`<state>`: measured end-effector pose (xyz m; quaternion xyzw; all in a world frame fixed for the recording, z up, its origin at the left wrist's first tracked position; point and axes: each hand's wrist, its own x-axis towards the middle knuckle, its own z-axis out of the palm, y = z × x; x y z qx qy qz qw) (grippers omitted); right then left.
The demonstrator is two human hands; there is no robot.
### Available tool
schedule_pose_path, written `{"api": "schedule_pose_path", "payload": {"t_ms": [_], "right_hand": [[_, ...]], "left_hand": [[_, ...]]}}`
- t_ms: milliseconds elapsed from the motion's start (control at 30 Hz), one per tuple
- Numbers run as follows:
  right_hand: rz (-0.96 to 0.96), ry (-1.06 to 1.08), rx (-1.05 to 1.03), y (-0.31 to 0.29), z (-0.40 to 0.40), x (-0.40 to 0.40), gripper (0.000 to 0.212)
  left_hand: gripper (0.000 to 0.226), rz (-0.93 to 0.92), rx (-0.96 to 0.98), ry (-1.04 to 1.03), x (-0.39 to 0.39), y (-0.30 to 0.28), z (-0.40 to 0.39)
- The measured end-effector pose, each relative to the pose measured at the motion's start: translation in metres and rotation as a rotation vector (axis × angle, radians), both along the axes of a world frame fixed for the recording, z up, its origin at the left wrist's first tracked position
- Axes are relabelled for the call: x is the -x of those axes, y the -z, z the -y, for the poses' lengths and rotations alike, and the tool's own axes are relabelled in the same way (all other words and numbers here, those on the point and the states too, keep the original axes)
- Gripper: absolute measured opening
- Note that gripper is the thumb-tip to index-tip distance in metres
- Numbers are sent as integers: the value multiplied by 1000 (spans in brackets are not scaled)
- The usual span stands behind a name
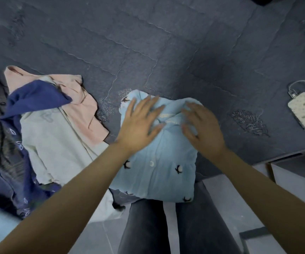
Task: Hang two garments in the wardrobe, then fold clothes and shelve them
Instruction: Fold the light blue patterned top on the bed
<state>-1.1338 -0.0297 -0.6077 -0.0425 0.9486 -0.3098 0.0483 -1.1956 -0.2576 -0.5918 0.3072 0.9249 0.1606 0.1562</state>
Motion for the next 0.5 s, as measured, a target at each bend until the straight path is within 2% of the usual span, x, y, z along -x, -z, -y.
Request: {"api": "schedule_pose_path", "payload": {"t_ms": [67, 133, 200, 267, 333, 367, 433, 500], "right_hand": [[222, -115, -217, 12, 11, -12, 57], [406, -115, -356, 32, 11, -14, 56], [469, -91, -384, 49, 7, -10, 55], [493, -52, -306, 52, 6, -3, 56], [419, 31, -76, 43, 9, -7, 57], [352, 103, 85, 37, 11, -14, 59], [260, 299, 345, 19, 13, -37, 68], [328, 537, 464, 8, 13, -64, 82]], "left_hand": [[62, 58, 232, 38, -17, 21, 0], [63, 93, 342, 51, -18, 45, -2], [65, 95, 384, 75, -10, 61, -8], [67, 123, 381, 87, 0, 65, -14], [66, 196, 247, 65, 3, 54, -11], [65, 245, 95, -4, 2, 45, -5], [65, 255, -233, -240, -8, 25, 16], [72, 243, -360, -492, -27, 13, 42]]}}
